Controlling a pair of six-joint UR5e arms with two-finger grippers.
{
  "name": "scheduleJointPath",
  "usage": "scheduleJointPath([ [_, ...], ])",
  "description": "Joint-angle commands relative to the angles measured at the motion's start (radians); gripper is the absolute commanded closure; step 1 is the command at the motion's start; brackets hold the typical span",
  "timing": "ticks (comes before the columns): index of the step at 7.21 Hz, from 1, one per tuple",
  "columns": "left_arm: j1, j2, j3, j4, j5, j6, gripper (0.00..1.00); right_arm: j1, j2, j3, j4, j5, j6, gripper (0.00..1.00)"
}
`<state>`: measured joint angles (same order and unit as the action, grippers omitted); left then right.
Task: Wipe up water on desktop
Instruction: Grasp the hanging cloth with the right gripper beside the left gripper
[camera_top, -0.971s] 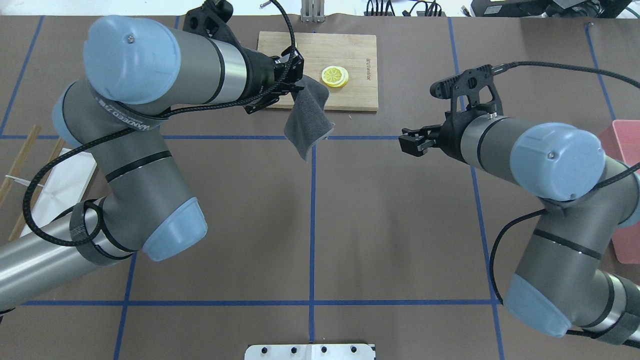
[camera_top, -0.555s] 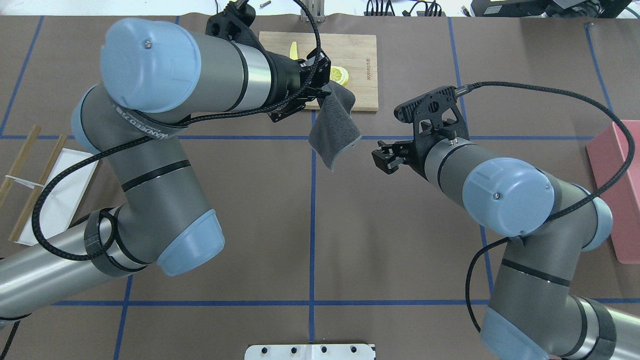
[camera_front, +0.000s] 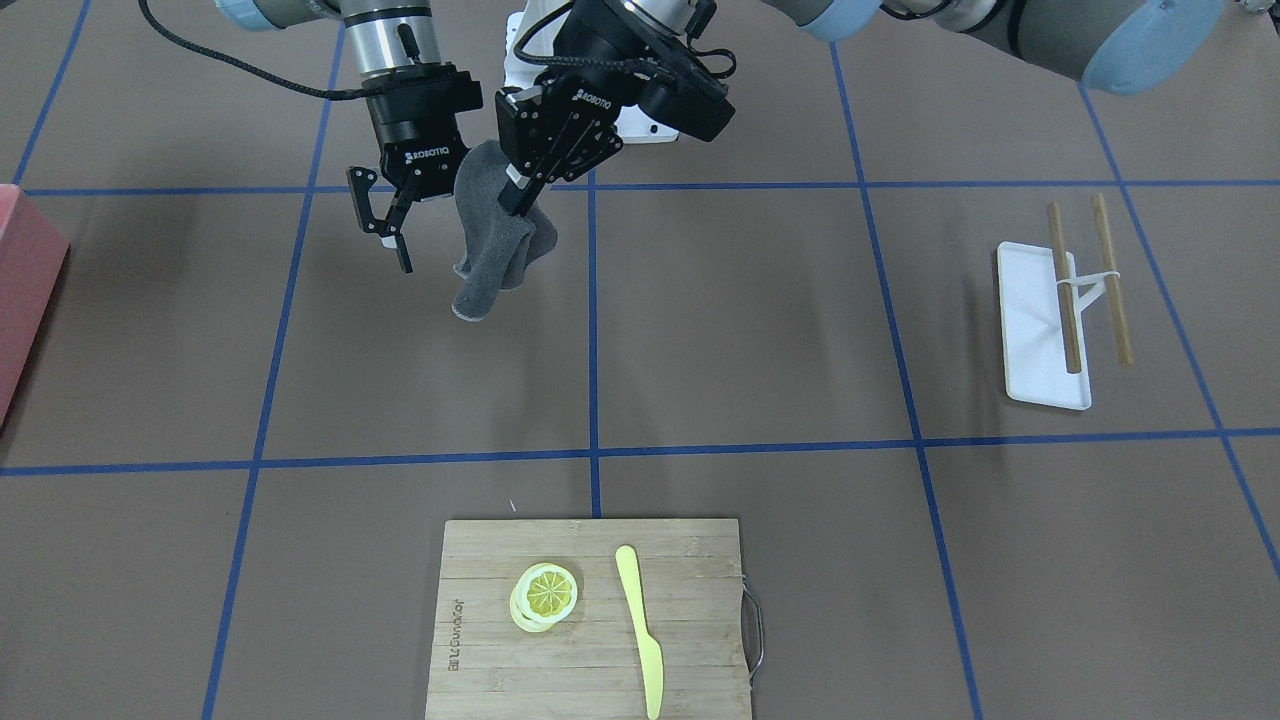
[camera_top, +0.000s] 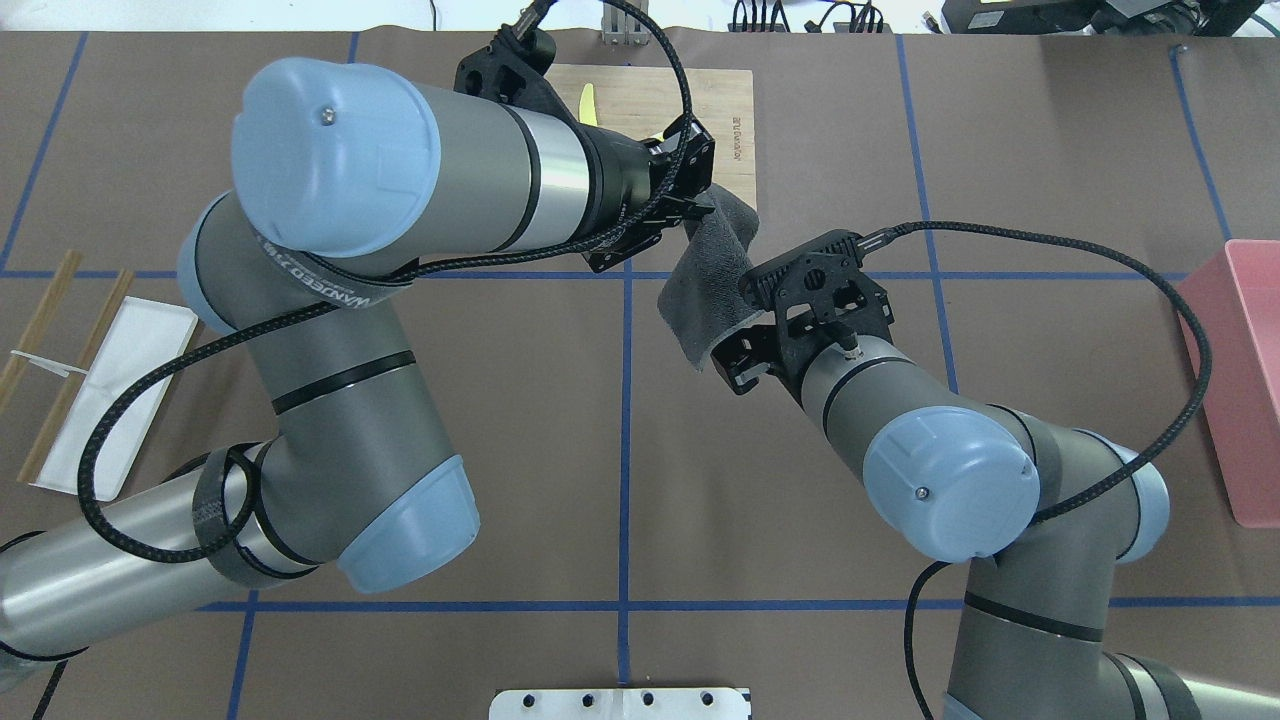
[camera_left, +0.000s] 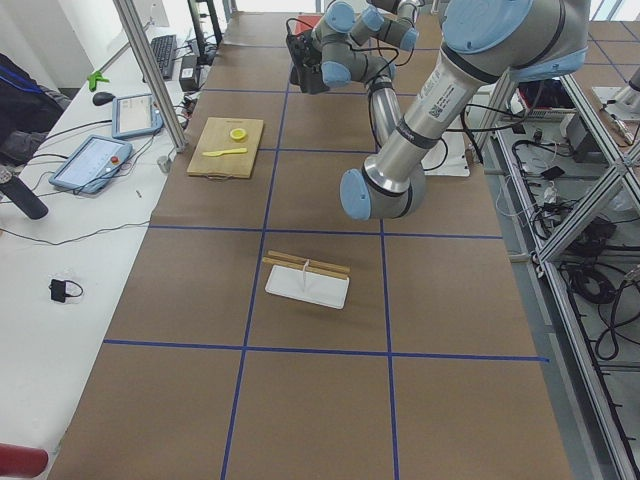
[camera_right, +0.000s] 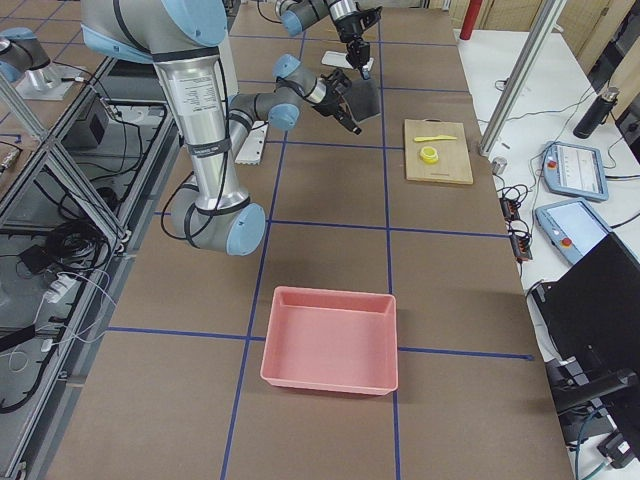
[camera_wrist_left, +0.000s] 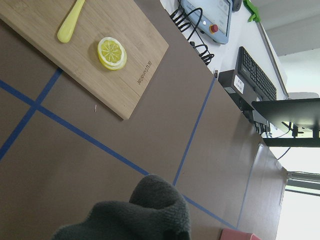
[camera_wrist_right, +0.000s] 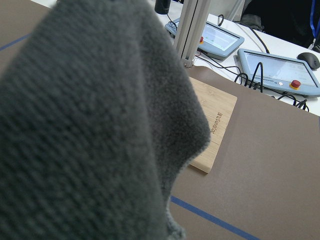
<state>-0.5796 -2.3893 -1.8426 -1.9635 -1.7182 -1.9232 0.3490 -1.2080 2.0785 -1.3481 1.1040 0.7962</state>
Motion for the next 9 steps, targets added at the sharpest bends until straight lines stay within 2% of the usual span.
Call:
scheduleJointPath([
  [1, 0.006, 0.001, -0.001, 0.0, 0.0, -0.002, 1.0, -0.015, 0.002, 0.0, 0.0, -0.013, 0.0, 0.58],
  [2, 0.007, -0.001, -0.001, 0.0, 0.0, -0.002, 1.0, -0.013, 0.002, 0.0, 0.0, -0.013, 0.0, 0.92],
  [3, 0.007, 0.002, -0.001, 0.0, 0.0, -0.002, 1.0, -0.013, 0.002, 0.005, 0.001, -0.013, 0.0, 1.0],
  [9, 0.004, 0.012, -0.009, 0.0, 0.0, 0.01, 1.0, -0.01, 0.002, 0.009, 0.007, -0.012, 0.06, 1.0],
])
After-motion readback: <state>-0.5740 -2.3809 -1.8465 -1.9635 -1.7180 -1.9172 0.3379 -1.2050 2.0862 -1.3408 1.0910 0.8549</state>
